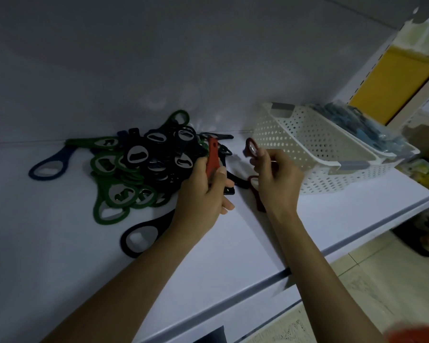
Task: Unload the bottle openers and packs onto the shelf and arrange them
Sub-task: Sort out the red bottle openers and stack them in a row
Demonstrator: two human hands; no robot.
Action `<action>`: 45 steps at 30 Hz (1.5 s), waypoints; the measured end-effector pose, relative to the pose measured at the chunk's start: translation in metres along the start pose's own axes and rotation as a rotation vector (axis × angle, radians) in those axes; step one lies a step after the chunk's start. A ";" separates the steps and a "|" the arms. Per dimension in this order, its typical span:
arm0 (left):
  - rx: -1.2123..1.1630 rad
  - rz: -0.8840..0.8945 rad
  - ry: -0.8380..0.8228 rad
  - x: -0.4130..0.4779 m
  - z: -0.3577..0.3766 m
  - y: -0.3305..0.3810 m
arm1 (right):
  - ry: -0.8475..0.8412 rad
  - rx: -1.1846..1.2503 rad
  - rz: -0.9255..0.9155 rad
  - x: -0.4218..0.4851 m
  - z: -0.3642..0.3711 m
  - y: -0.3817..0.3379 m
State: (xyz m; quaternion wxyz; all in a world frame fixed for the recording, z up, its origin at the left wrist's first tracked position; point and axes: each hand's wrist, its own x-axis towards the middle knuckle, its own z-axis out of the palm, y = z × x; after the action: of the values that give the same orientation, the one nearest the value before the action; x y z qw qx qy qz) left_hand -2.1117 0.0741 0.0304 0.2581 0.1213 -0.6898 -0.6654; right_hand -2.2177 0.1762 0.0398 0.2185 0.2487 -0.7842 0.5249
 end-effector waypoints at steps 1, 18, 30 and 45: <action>0.008 -0.006 -0.008 0.000 0.000 0.001 | 0.005 0.070 -0.030 -0.002 0.000 -0.003; -0.024 0.058 0.099 0.002 -0.001 -0.001 | -0.182 -0.233 0.078 -0.006 -0.006 -0.004; 0.044 0.147 0.064 -0.005 0.001 0.001 | -0.313 -0.792 0.083 -0.005 -0.005 0.004; 0.015 0.103 0.061 -0.001 0.001 0.000 | -0.195 0.256 0.392 0.001 -0.010 -0.002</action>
State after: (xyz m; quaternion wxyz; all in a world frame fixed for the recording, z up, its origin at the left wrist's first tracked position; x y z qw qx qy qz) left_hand -2.1118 0.0755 0.0305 0.3120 0.1075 -0.6919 -0.6421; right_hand -2.2171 0.1848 0.0454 0.0026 0.1671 -0.7618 0.6258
